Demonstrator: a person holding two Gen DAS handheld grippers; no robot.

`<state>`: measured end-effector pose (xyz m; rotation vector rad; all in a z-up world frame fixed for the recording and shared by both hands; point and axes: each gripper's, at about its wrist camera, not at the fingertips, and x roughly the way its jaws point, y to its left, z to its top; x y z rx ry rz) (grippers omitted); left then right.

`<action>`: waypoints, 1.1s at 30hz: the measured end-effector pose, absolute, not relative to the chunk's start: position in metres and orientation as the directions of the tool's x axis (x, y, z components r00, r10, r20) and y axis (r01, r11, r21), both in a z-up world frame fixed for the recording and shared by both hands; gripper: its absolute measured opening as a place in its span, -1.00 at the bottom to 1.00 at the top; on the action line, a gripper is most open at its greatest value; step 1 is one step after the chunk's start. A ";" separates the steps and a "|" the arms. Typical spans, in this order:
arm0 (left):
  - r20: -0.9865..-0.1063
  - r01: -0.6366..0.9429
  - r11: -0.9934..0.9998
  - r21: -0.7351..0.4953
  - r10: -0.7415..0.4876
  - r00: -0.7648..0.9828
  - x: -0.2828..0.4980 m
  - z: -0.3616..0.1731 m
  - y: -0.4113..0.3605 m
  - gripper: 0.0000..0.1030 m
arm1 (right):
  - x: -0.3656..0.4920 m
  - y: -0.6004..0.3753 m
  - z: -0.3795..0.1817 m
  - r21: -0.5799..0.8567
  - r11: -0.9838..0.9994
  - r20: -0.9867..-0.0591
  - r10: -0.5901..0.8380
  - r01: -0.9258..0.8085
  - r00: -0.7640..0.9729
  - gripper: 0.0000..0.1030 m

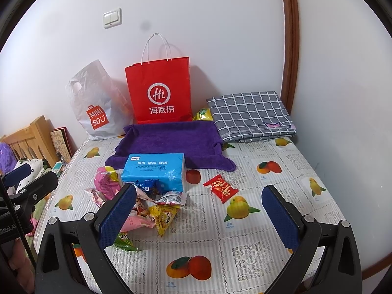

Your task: Organize snacks

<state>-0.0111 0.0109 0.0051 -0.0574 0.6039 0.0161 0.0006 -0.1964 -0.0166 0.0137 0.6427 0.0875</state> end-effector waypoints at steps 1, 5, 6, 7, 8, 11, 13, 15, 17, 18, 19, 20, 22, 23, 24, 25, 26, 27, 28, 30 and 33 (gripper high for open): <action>-0.568 -0.032 0.998 -0.049 -0.001 0.823 -0.011 0.005 0.011 0.99 | 0.000 -0.196 -0.017 0.040 0.996 -0.598 0.086 -0.078 0.797 0.97; -0.568 -0.033 0.998 -0.050 -0.001 0.823 -0.011 0.006 0.010 0.99 | -0.002 -0.197 -0.016 0.039 0.996 -0.594 0.088 -0.080 0.800 0.97; -0.567 -0.032 0.998 -0.050 -0.002 0.824 -0.011 0.005 0.011 0.99 | -0.003 -0.196 -0.016 0.038 0.996 -0.593 0.088 -0.081 0.800 0.97; -0.566 -0.031 0.998 -0.049 -0.002 0.824 -0.011 0.006 0.010 0.99 | -0.003 -0.197 -0.015 0.035 0.996 -0.592 0.087 -0.082 0.801 0.97; -0.566 -0.032 0.998 -0.047 0.000 0.824 -0.011 0.006 0.010 0.99 | -0.004 -0.196 -0.015 0.034 0.996 -0.590 0.087 -0.083 0.803 0.97; -0.566 -0.029 0.999 -0.043 0.000 0.825 -0.009 0.008 0.009 0.99 | -0.004 -0.194 -0.014 0.036 0.996 -0.588 0.090 -0.085 0.804 0.97; -0.564 -0.029 0.999 -0.046 -0.002 0.826 -0.008 0.009 0.009 0.99 | -0.004 -0.193 -0.014 0.036 0.996 -0.590 0.091 -0.087 0.802 0.97; -0.564 -0.029 0.998 -0.047 -0.003 0.826 -0.009 0.008 0.010 0.99 | -0.003 -0.193 -0.014 0.030 0.996 -0.591 0.089 -0.088 0.802 0.97; -0.563 -0.028 0.999 -0.046 -0.002 0.826 -0.009 0.008 0.010 0.99 | -0.003 -0.192 -0.014 0.031 0.995 -0.590 0.091 -0.090 0.802 0.97; -0.563 -0.028 0.999 -0.045 -0.002 0.826 -0.008 0.008 0.010 0.99 | -0.003 -0.192 -0.014 0.032 0.995 -0.590 0.092 -0.091 0.802 0.97; -0.562 -0.029 0.999 -0.043 0.000 0.827 -0.008 0.009 0.010 0.99 | -0.003 -0.192 -0.014 0.033 0.995 -0.591 0.093 -0.092 0.801 0.97; -0.561 -0.030 0.999 -0.043 0.001 0.828 -0.008 0.009 0.011 0.99 | -0.003 -0.191 -0.014 0.033 0.995 -0.591 0.094 -0.092 0.801 0.97; -0.558 -0.031 0.999 -0.044 0.001 0.830 -0.008 0.009 0.013 0.99 | -0.002 -0.191 -0.015 0.032 0.995 -0.590 0.095 -0.094 0.802 0.97; -0.559 -0.032 0.998 -0.045 0.001 0.829 -0.007 0.008 0.014 0.99 | -0.001 -0.190 -0.015 0.033 0.995 -0.593 0.097 -0.096 0.799 0.97; -0.559 -0.033 0.998 -0.046 0.001 0.829 -0.008 0.007 0.015 0.99 | -0.001 -0.189 -0.016 0.032 0.995 -0.596 0.098 -0.098 0.797 0.97; -0.560 -0.033 0.998 -0.047 0.001 0.829 -0.008 0.006 0.016 0.99 | 0.000 -0.189 -0.017 0.033 0.994 -0.599 0.100 -0.100 0.795 0.97; -0.560 -0.033 0.998 -0.045 0.002 0.828 -0.007 0.005 0.017 0.99 | 0.001 -0.188 -0.019 0.036 0.994 -0.600 0.105 -0.104 0.793 0.97; -0.561 -0.033 0.999 -0.042 0.004 0.827 -0.006 0.004 0.017 0.99 | 0.001 -0.187 -0.021 0.036 0.993 -0.601 0.108 -0.108 0.792 0.97; -0.561 -0.032 0.999 -0.038 0.005 0.828 -0.005 0.003 0.017 0.99 | 0.002 -0.186 -0.022 0.036 0.993 -0.603 0.111 -0.112 0.790 0.97; -0.559 -0.036 0.999 -0.027 0.015 0.829 -0.004 0.000 0.017 0.99 | 0.005 -0.184 -0.026 0.032 0.993 -0.611 0.111 -0.115 0.784 0.97; -0.563 -0.037 0.999 -0.024 0.017 0.827 0.002 -0.004 0.019 0.99 | 0.010 -0.180 -0.031 0.016 0.994 -0.621 0.093 -0.106 0.779 0.97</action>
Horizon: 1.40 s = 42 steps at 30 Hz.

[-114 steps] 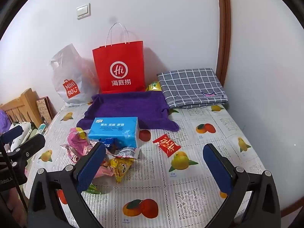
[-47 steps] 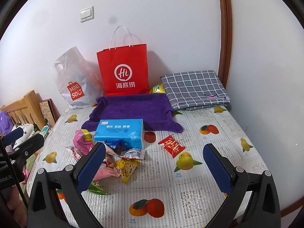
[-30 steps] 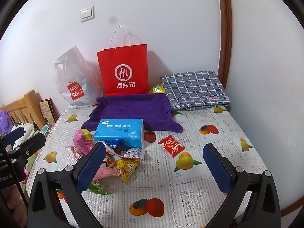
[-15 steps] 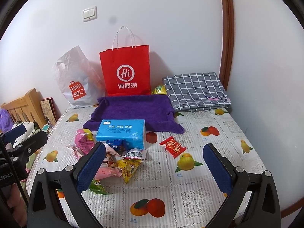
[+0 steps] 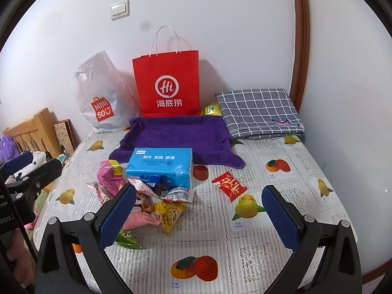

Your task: Organize snacks

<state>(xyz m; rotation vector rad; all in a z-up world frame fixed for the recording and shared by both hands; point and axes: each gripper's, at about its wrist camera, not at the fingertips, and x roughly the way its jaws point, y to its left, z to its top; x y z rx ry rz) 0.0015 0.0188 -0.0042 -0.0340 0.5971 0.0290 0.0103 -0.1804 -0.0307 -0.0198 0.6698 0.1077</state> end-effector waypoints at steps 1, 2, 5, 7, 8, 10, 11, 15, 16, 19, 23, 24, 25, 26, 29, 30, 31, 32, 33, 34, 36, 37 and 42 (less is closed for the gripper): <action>-0.565 -0.035 0.999 -0.026 0.015 0.825 0.003 -0.006 0.019 0.99 | 0.012 -0.180 -0.032 0.013 0.995 -0.624 0.089 -0.104 0.776 0.97; -0.568 -0.033 0.999 -0.027 0.012 0.823 0.006 -0.008 0.020 0.99 | 0.014 -0.180 -0.034 0.012 0.995 -0.629 0.087 -0.102 0.773 0.97; -0.581 -0.029 0.999 -0.025 0.009 0.814 0.013 -0.017 0.022 0.99 | 0.023 -0.181 -0.042 0.027 0.995 -0.643 0.087 -0.091 0.761 0.97; -0.589 -0.027 0.999 -0.024 0.008 0.808 0.018 -0.023 0.025 0.99 | 0.027 -0.183 -0.047 0.036 0.996 -0.646 0.086 -0.082 0.758 0.97; -0.598 -0.030 0.999 -0.022 0.011 0.802 0.022 -0.027 0.028 0.99 | 0.030 -0.185 -0.051 0.040 0.997 -0.649 0.082 -0.073 0.756 0.97; -0.610 -0.036 0.999 -0.021 0.016 0.792 0.028 -0.034 0.033 0.99 | 0.036 -0.186 -0.057 0.037 0.997 -0.655 0.075 -0.068 0.752 0.97; -0.617 -0.040 0.999 -0.020 0.019 0.787 0.031 -0.039 0.036 0.99 | 0.040 -0.186 -0.062 0.032 0.997 -0.661 0.074 -0.071 0.747 0.97; -0.655 -0.076 0.997 -0.031 0.037 0.755 0.045 -0.056 0.056 0.99 | 0.051 -0.190 -0.079 0.018 0.996 -0.679 0.078 -0.089 0.730 0.97; -0.668 -0.087 0.995 -0.041 0.037 0.743 0.049 -0.062 0.064 0.99 | 0.053 -0.191 -0.083 0.019 0.995 -0.686 0.080 -0.093 0.723 0.97; -0.690 -0.106 0.993 -0.045 0.046 0.722 0.057 -0.074 0.078 0.99 | 0.060 -0.191 -0.100 0.025 0.993 -0.710 0.097 -0.112 0.697 0.97; -0.712 -0.116 0.991 -0.064 0.036 0.701 0.063 -0.086 0.090 0.97 | 0.069 -0.179 -0.123 0.042 0.986 -0.750 0.140 -0.164 0.646 0.96; -0.717 -0.117 0.991 -0.070 0.031 0.696 0.064 -0.089 0.092 0.97 | 0.069 -0.177 -0.126 0.042 0.984 -0.749 0.146 -0.174 0.647 0.88; -0.720 -0.119 0.990 -0.072 0.031 0.694 0.064 -0.091 0.093 0.96 | 0.072 -0.176 -0.129 0.044 0.984 -0.748 0.148 -0.174 0.647 0.84; -0.723 -0.120 0.990 -0.069 0.033 0.690 0.065 -0.094 0.094 0.96 | 0.075 -0.177 -0.133 0.047 0.985 -0.754 0.143 -0.166 0.641 0.82; -0.731 -0.118 0.991 -0.062 0.036 0.682 0.066 -0.100 0.097 0.96 | 0.091 -0.189 -0.140 0.030 0.992 -0.758 0.104 -0.125 0.644 0.73; -0.732 -0.117 0.991 -0.064 0.033 0.680 0.066 -0.103 0.098 0.96 | 0.096 -0.195 -0.142 0.022 0.994 -0.753 0.090 -0.111 0.652 0.70; -0.736 -0.118 0.991 -0.070 0.028 0.677 0.067 -0.106 0.099 0.96 | 0.103 -0.202 -0.143 0.019 0.995 -0.750 0.078 -0.097 0.657 0.69; -0.739 -0.120 0.990 -0.079 0.023 0.674 0.068 -0.110 0.101 0.96 | 0.109 -0.209 -0.146 0.021 0.996 -0.751 0.074 -0.088 0.656 0.68; -0.740 -0.121 0.989 -0.087 0.017 0.672 0.070 -0.112 0.102 0.96 | 0.116 -0.214 -0.148 0.027 0.996 -0.755 0.077 -0.087 0.651 0.67; -0.744 -0.122 0.988 -0.098 0.009 0.669 0.073 -0.116 0.104 0.96 | 0.122 -0.220 -0.150 0.032 0.996 -0.758 0.082 -0.088 0.647 0.66; -0.749 -0.124 0.987 -0.106 0.003 0.663 0.077 -0.120 0.105 0.96 | 0.135 -0.227 -0.157 0.027 0.995 -0.763 0.081 -0.093 0.642 0.57; -0.750 -0.125 0.986 -0.108 0.001 0.661 0.079 -0.122 0.106 0.96 | 0.139 -0.229 -0.160 0.022 0.995 -0.765 0.080 -0.098 0.639 0.55; -0.762 -0.128 0.985 -0.118 -0.008 0.648 0.088 -0.128 0.111 0.90 | 0.163 -0.235 -0.184 0.000 0.992 -0.798 0.075 -0.125 0.599 0.47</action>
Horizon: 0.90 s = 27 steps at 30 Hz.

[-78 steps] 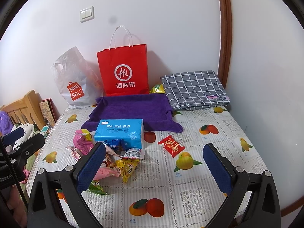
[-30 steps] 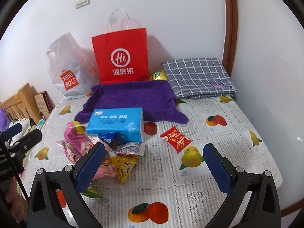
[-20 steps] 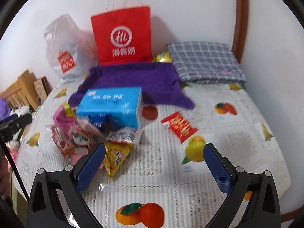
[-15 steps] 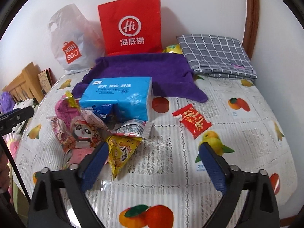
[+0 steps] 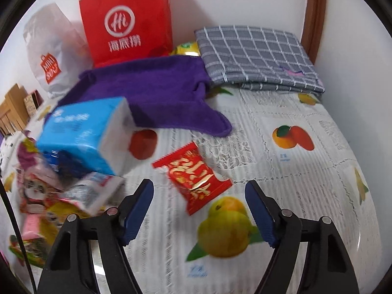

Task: Organize snacks
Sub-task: 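Move the right gripper to the red-gold packet while the left gripper reaches the pink bag, then close the right gripper on the red-gold packet while the left gripper grasps the pink bag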

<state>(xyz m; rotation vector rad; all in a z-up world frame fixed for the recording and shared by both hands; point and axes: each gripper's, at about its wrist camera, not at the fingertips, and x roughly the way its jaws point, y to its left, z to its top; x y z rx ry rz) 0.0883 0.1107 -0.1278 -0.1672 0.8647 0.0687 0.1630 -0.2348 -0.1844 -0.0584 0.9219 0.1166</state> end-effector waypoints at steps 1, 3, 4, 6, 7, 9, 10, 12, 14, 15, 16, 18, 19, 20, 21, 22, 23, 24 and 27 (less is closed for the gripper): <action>-0.764 -0.129 0.984 -0.120 -0.008 0.645 0.090 -0.129 0.111 0.90 | 0.166 -0.235 -0.188 0.001 0.991 -0.802 0.080 -0.134 0.592 0.45; -0.767 -0.132 0.984 -0.124 -0.010 0.641 0.093 -0.131 0.112 0.89 | 0.174 -0.235 -0.197 0.001 0.990 -0.810 0.085 -0.144 0.580 0.37; -0.770 -0.130 0.983 -0.130 -0.017 0.638 0.094 -0.132 0.112 0.88 | 0.178 -0.234 -0.202 -0.005 0.989 -0.815 0.081 -0.146 0.573 0.37; -0.771 -0.118 0.983 -0.140 -0.033 0.637 0.098 -0.134 0.110 0.87 | 0.184 -0.233 -0.207 -0.011 0.990 -0.817 0.074 -0.142 0.573 0.34; -0.769 -0.116 0.983 -0.142 -0.036 0.638 0.099 -0.134 0.110 0.87 | 0.185 -0.234 -0.207 -0.006 0.990 -0.811 0.076 -0.139 0.580 0.34; -0.765 -0.106 0.982 -0.155 -0.051 0.642 0.105 -0.135 0.107 0.87 | 0.190 -0.233 -0.208 -0.002 0.991 -0.810 0.076 -0.133 0.582 0.30; -0.764 -0.098 0.981 -0.165 -0.065 0.642 0.109 -0.136 0.105 0.87 | 0.191 -0.233 -0.208 -0.004 0.991 -0.806 0.075 -0.132 0.587 0.25; -0.768 -0.089 0.982 -0.168 -0.074 0.636 0.118 -0.140 0.103 0.87 | 0.188 -0.231 -0.208 -0.004 0.990 -0.796 0.081 -0.140 0.600 0.08; -0.771 -0.087 0.984 -0.158 -0.068 0.633 0.126 -0.143 0.104 0.87 | 0.184 -0.230 -0.209 -0.016 0.990 -0.782 0.076 -0.142 0.619 0.07; -0.769 -0.090 0.984 -0.155 -0.063 0.636 0.129 -0.144 0.104 0.86 | 0.184 -0.229 -0.209 -0.019 0.990 -0.782 0.073 -0.141 0.619 0.06; -0.761 -0.085 0.983 -0.164 -0.072 0.645 0.131 -0.145 0.104 0.83 | 0.185 -0.230 -0.209 -0.018 0.990 -0.782 0.074 -0.141 0.619 0.06; -0.762 -0.071 0.985 -0.158 -0.076 0.643 0.136 -0.146 0.103 0.77 | 0.186 -0.231 -0.209 -0.004 0.990 -0.783 0.084 -0.141 0.616 0.06; -0.763 -0.065 0.987 -0.146 -0.071 0.642 0.139 -0.147 0.102 0.76 | 0.187 -0.232 -0.209 0.000 0.990 -0.784 0.087 -0.141 0.615 0.06; -0.764 -0.057 0.989 -0.138 -0.069 0.642 0.141 -0.148 0.101 0.73 | 0.187 -0.231 -0.209 -0.003 0.990 -0.784 0.085 -0.140 0.615 0.06; -0.766 -0.052 0.990 -0.133 -0.069 0.639 0.144 -0.149 0.100 0.72 | 0.187 -0.230 -0.209 -0.009 0.990 -0.783 0.080 -0.140 0.616 0.06; -0.772 -0.048 0.991 -0.126 -0.068 0.632 0.147 -0.152 0.098 0.72 | 0.187 -0.230 -0.210 -0.011 0.990 -0.783 0.078 -0.140 0.617 0.06; -0.777 -0.046 0.991 -0.122 -0.067 0.626 0.150 -0.154 0.096 0.69 | 0.187 -0.231 -0.210 -0.007 0.990 -0.783 0.081 -0.139 0.616 0.06; -0.781 -0.045 0.992 -0.118 -0.065 0.621 0.152 -0.156 0.095 0.61 | 0.187 -0.231 -0.210 0.000 0.990 -0.784 0.086 -0.139 0.615 0.06; -0.794 -0.049 0.990 -0.129 -0.074 0.604 0.156 -0.162 0.094 0.23 | 0.187 -0.232 -0.210 0.007 0.990 -0.783 0.092 -0.139 0.615 0.07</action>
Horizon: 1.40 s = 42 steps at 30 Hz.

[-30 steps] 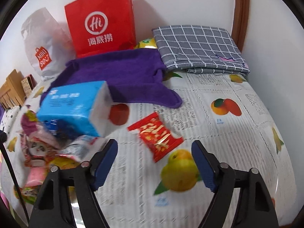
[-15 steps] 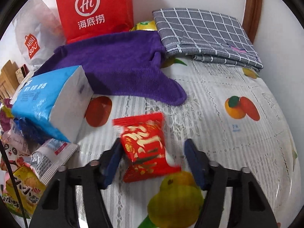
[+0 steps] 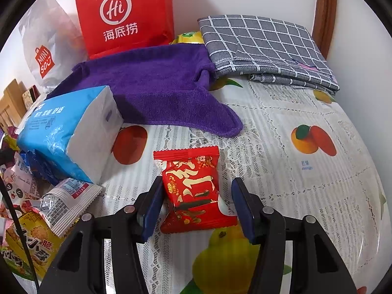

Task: Organize snacks
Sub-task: 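Close the right gripper on the red-gold packet while the left gripper grasps the pink bag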

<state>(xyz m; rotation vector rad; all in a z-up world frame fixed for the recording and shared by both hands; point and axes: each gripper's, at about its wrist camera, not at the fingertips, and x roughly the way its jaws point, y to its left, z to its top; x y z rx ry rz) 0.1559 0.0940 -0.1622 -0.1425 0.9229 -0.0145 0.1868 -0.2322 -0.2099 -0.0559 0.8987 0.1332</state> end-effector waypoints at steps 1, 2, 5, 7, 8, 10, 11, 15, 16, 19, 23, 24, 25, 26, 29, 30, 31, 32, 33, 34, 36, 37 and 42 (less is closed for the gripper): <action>-0.792 -0.053 0.989 -0.139 -0.079 0.605 0.155 -0.163 0.095 0.19 | 0.187 -0.232 -0.210 0.005 0.990 -0.783 0.091 -0.139 0.616 0.06; -0.791 -0.050 0.989 -0.141 -0.082 0.607 0.155 -0.163 0.095 0.15 | 0.187 -0.232 -0.210 0.003 0.990 -0.782 0.089 -0.139 0.616 0.06; -0.782 -0.036 0.988 -0.149 -0.096 0.616 0.151 -0.160 0.097 0.06 | 0.185 -0.229 -0.209 -0.003 0.987 -0.779 0.098 -0.160 0.619 -0.09; -0.777 -0.047 0.984 -0.169 -0.104 0.621 0.148 -0.156 0.102 0.05 | 0.183 -0.224 -0.207 -0.033 0.985 -0.784 0.080 -0.170 0.615 -0.20; -0.774 -0.048 0.982 -0.180 -0.112 0.623 0.146 -0.154 0.105 0.04 | 0.183 -0.224 -0.206 -0.039 0.985 -0.789 0.072 -0.166 0.610 -0.20; -0.765 -0.050 0.979 -0.198 -0.122 0.633 0.141 -0.148 0.108 0.03 | 0.180 -0.223 -0.201 -0.018 0.987 -0.797 0.081 -0.157 0.599 -0.20; -0.761 -0.050 0.978 -0.203 -0.126 0.636 0.139 -0.144 0.110 0.03 | 0.176 -0.223 -0.196 0.005 0.988 -0.797 0.097 -0.154 0.597 -0.20; -0.743 -0.023 0.978 -0.207 -0.142 0.654 0.129 -0.126 0.109 0.03 | 0.157 -0.216 -0.173 0.017 0.989 -0.779 0.107 -0.150 0.618 -0.20; -0.739 -0.020 0.979 -0.203 -0.140 0.660 0.127 -0.121 0.108 0.03 | 0.150 -0.213 -0.164 0.022 0.988 -0.771 0.113 -0.150 0.627 -0.20; -0.723 0.006 0.973 -0.232 -0.176 0.668 0.122 -0.108 0.105 0.03 | 0.139 -0.207 -0.142 0.062 0.985 -0.759 0.151 -0.160 0.634 -0.20; -0.708 0.048 0.972 -0.230 -0.201 0.677 0.119 -0.093 0.091 0.03 | 0.125 -0.193 -0.111 0.094 0.980 -0.734 0.187 -0.176 0.652 -0.20; -0.704 0.060 0.972 -0.226 -0.206 0.679 0.120 -0.089 0.087 0.03 | 0.123 -0.189 -0.105 0.095 0.979 -0.726 0.193 -0.182 0.660 -0.20; -0.703 0.075 0.973 -0.218 -0.210 0.679 0.120 -0.084 0.082 0.03 | 0.120 -0.185 -0.099 0.097 0.977 -0.717 0.200 -0.188 0.667 -0.20; -0.707 0.079 0.976 -0.205 -0.203 0.677 0.122 -0.081 0.078 0.03 | 0.119 -0.181 -0.093 0.100 0.976 -0.709 0.206 -0.193 0.674 -0.20; -0.707 0.088 0.979 -0.183 -0.194 0.680 0.128 -0.071 0.070 0.03 | 0.121 -0.171 -0.076 0.119 0.972 -0.689 0.227 -0.202 0.688 -0.20; -0.706 0.094 0.978 -0.188 -0.201 0.679 0.130 -0.068 0.069 0.03 | 0.125 -0.169 -0.073 0.126 0.972 -0.686 0.231 -0.201 0.690 -0.20; -0.706 0.099 0.976 -0.193 -0.208 0.677 0.133 -0.065 0.069 0.03 | 0.128 -0.167 -0.070 0.132 0.971 -0.683 0.236 -0.202 0.691 -0.20; -0.705 0.101 0.976 -0.194 -0.210 0.677 0.135 -0.062 0.069 0.03 | 0.132 -0.165 -0.066 0.134 0.970 -0.680 0.239 -0.203 0.693 -0.20; -0.705 0.103 0.977 -0.188 -0.208 0.678 0.139 -0.059 0.068 0.03 | 0.137 -0.163 -0.064 0.132 0.970 -0.679 0.239 -0.205 0.695 -0.20; -0.706 0.105 0.978 -0.180 -0.203 0.679 0.142 -0.058 0.068 0.03 | 0.141 -0.160 -0.062 0.128 0.970 -0.677 0.237 -0.206 0.697 -0.20; -0.708 0.103 0.981 -0.164 -0.190 0.680 0.149 -0.055 0.067 0.03 | 0.152 -0.155 -0.058 0.126 0.970 -0.674 0.238 -0.209 0.699 -0.20; -0.708 0.103 0.982 -0.160 -0.187 0.681 0.154 -0.054 0.068 0.03 | 0.158 -0.153 -0.057 0.131 0.968 -0.673 0.244 -0.212 0.699 -0.20; -0.709 0.096 0.980 -0.172 -0.191 0.679 0.177 -0.052 0.071 0.03 | 0.187 -0.144 -0.054 0.139 0.965 -0.668 0.256 -0.221 0.698 -0.20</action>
